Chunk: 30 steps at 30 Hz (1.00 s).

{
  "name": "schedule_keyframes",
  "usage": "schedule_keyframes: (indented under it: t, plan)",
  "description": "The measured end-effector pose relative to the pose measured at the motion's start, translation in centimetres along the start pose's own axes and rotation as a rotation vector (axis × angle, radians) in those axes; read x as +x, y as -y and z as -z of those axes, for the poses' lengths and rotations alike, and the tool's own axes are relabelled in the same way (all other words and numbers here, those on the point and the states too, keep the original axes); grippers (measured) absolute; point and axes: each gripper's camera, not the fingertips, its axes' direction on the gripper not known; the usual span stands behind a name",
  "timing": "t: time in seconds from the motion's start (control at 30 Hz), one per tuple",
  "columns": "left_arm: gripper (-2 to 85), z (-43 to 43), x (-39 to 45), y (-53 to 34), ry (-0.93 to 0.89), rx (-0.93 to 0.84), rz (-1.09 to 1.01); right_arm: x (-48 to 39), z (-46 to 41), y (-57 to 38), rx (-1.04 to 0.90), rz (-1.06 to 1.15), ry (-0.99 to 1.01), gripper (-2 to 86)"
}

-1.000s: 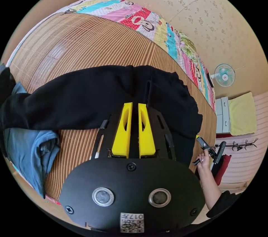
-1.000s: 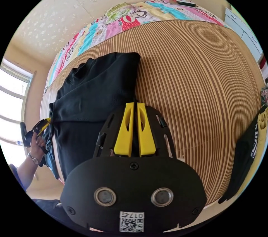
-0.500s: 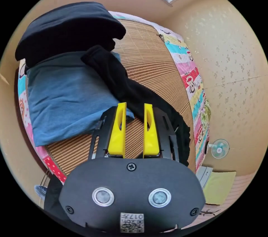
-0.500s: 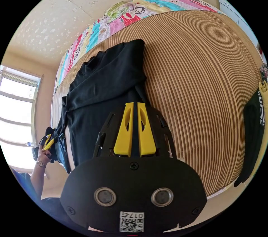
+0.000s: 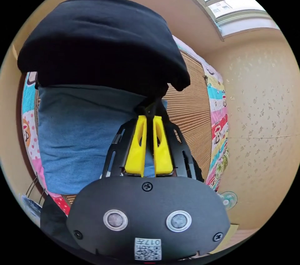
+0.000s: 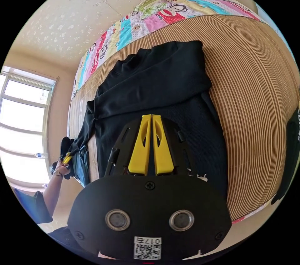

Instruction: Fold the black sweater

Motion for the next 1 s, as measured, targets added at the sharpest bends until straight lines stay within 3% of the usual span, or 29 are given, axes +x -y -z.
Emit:
schedule_keyframes:
  t: [0.13,0.23,0.3,0.4,0.5,0.6,0.73,1.0]
  plan:
    - [3.7,3.8,8.7,-2.2,-0.190,0.071,-0.302,0.0,1.1,-0.2,0.024,-0.040,0.024,0.4]
    - [3.7,5.5,18.5,-7.8,-0.467,0.043,-0.605,0.8,2.0,-0.8,0.041,-0.089,0.047,0.4]
    - [3.7,4.1,26.4,-15.4,-0.649,-0.085,-0.801,1.5,2.5,-1.2,0.054,-0.118,0.065,0.4]
    - [3.7,0.0,33.5,-28.7,-0.780,-0.273,-0.992,2.9,3.3,-2.0,0.071,-0.152,0.087,0.5]
    - [4.7,-6.8,36.1,-42.5,-0.719,-0.528,-1.129,4.4,3.9,-2.7,0.088,-0.169,0.096,0.9]
    - [6.3,-10.9,33.3,-51.3,-0.667,-0.703,-1.162,6.4,4.7,-3.1,0.117,-0.186,0.114,1.8]
    - [5.9,-11.4,26.9,-54.4,-0.592,-0.802,-1.126,8.9,5.3,-2.9,0.137,-0.222,0.152,3.3]
    - [5.8,-11.7,15.8,-51.4,-0.227,-0.837,-1.068,5.9,4.5,2.6,0.196,-0.115,0.137,8.1]
